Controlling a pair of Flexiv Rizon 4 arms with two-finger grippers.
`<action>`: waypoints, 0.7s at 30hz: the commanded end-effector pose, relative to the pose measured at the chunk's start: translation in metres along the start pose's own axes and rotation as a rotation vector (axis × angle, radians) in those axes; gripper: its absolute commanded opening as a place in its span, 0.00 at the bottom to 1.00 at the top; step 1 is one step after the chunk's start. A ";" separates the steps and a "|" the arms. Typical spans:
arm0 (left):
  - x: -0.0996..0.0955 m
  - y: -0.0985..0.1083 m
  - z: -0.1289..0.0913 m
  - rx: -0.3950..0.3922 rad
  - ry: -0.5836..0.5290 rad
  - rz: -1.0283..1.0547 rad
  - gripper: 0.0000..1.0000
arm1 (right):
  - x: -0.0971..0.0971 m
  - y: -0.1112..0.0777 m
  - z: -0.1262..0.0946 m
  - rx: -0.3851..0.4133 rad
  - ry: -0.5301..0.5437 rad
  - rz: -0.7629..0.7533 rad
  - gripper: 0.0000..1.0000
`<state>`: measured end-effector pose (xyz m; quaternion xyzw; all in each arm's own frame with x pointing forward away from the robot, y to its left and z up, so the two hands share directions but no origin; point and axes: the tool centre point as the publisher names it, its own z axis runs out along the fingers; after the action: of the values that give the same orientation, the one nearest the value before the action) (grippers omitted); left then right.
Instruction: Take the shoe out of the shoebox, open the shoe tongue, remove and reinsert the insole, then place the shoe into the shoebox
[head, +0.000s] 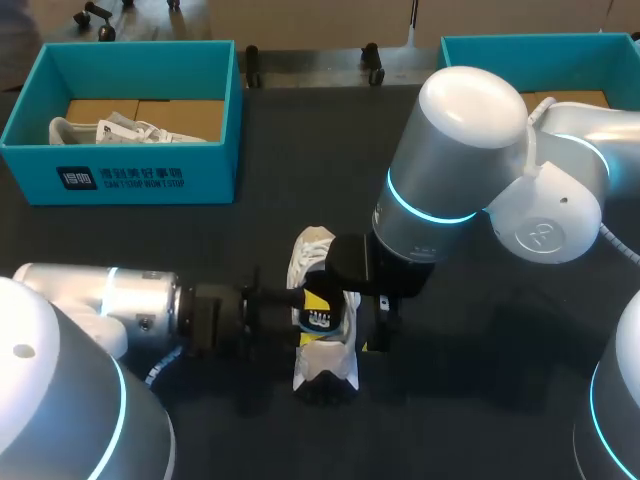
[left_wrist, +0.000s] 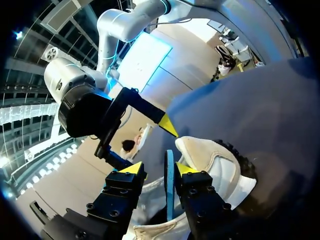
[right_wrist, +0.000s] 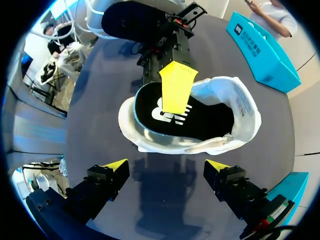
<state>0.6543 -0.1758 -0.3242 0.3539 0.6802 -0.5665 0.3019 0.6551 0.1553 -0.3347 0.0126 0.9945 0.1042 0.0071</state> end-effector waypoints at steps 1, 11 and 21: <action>-0.003 -0.004 -0.007 -0.011 0.020 0.002 0.38 | 0.001 0.001 0.001 0.002 -0.003 0.001 1.00; -0.003 0.001 -0.022 -0.014 0.070 0.018 0.41 | 0.001 0.001 0.001 0.002 -0.003 0.001 1.00; 0.003 -0.003 -0.048 -0.013 0.182 0.048 0.44 | 0.001 0.001 0.001 0.002 -0.003 0.001 1.00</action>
<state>0.6532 -0.1403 -0.3249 0.4095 0.6946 -0.5280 0.2665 0.6551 0.1554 -0.3347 0.0125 0.9945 0.1042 0.0071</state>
